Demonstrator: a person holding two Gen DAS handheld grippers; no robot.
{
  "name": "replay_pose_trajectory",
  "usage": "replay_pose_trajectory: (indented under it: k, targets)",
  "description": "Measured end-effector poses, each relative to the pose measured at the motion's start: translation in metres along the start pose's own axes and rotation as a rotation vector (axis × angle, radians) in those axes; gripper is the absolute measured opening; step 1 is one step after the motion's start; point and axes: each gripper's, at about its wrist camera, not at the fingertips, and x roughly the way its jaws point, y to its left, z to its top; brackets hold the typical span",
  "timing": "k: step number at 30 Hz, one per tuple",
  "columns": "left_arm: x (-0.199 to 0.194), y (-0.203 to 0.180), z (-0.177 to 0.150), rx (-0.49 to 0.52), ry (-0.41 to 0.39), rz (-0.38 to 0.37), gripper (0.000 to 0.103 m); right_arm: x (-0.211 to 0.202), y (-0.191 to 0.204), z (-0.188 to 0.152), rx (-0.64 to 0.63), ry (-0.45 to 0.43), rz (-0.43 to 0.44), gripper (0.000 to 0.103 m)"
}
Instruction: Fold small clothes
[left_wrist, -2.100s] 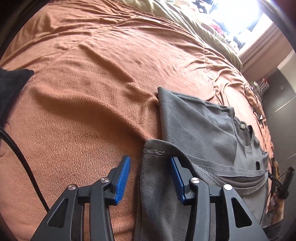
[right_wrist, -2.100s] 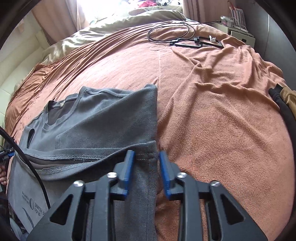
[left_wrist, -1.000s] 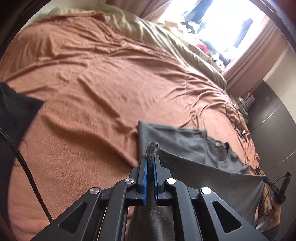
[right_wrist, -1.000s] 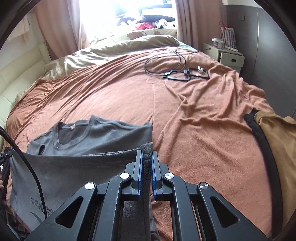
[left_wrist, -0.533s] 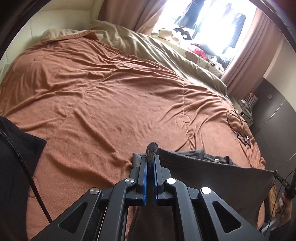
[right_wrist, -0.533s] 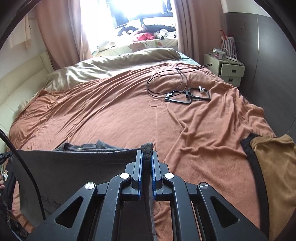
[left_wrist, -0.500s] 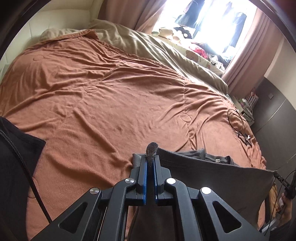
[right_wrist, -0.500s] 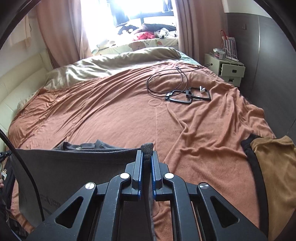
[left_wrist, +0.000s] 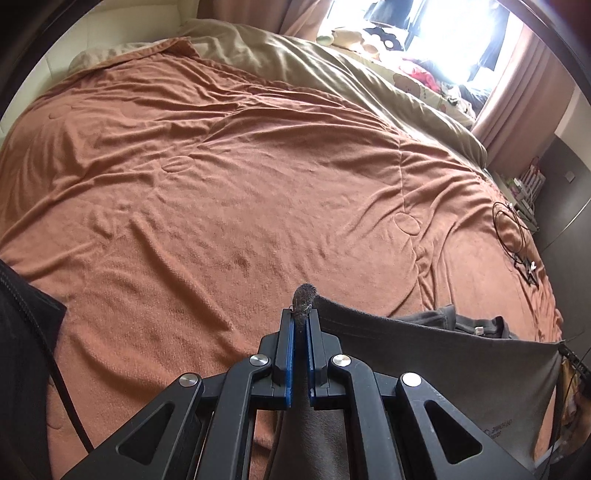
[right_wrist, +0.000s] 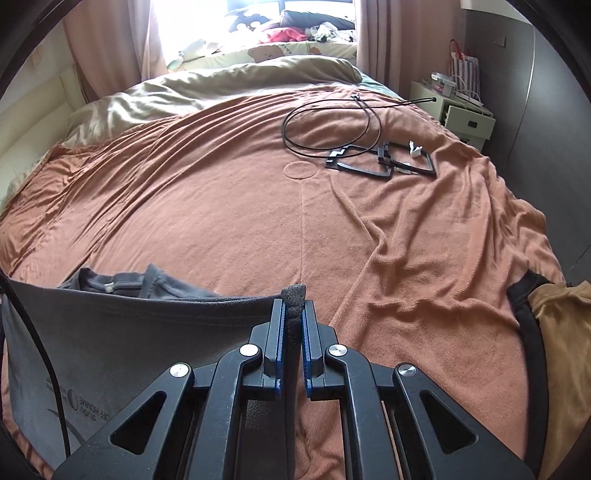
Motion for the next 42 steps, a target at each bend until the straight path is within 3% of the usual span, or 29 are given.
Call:
replay_pose_trajectory:
  k: [13, 21, 27, 28, 29, 31, 33, 34, 42]
  targets:
    - [0.055, -0.015, 0.033, 0.057, 0.034, 0.092, 0.006, 0.057, 0.007, 0.027, -0.022, 0.038, -0.047, 0.004]
    - [0.091, -0.016, 0.035, 0.070, 0.078, 0.160, 0.006, 0.098, 0.009, 0.033, -0.037, 0.076, -0.063, 0.004]
    - [0.111, -0.010, 0.034, 0.054, 0.099, 0.159, 0.006, 0.123, 0.013, 0.034, -0.060, 0.092, -0.090, 0.004]
    - [0.113, -0.011, 0.034, 0.055, 0.107, 0.149, 0.011, 0.124, 0.015, 0.034, -0.070, 0.093, -0.095, 0.005]
    - [0.114, -0.012, 0.034, 0.053, 0.112, 0.149, 0.011, 0.126, 0.019, 0.034, -0.084, 0.092, -0.105, 0.006]
    - [0.108, -0.014, 0.034, 0.054, 0.108, 0.174, 0.023, 0.124, 0.029, 0.032, -0.137, 0.090, -0.177, 0.015]
    - [0.095, -0.014, 0.034, 0.056, 0.081, 0.164, 0.038, 0.114, 0.035, 0.030, -0.159, 0.065, -0.168, 0.032]
    - [0.088, -0.015, 0.034, 0.060, 0.070, 0.155, 0.038, 0.106, 0.037, 0.029, -0.156, 0.051, -0.142, 0.044]
    - [0.054, -0.026, 0.018, 0.123, 0.077, 0.094, 0.038, 0.063, 0.043, 0.011, -0.205, 0.040, -0.057, 0.047]
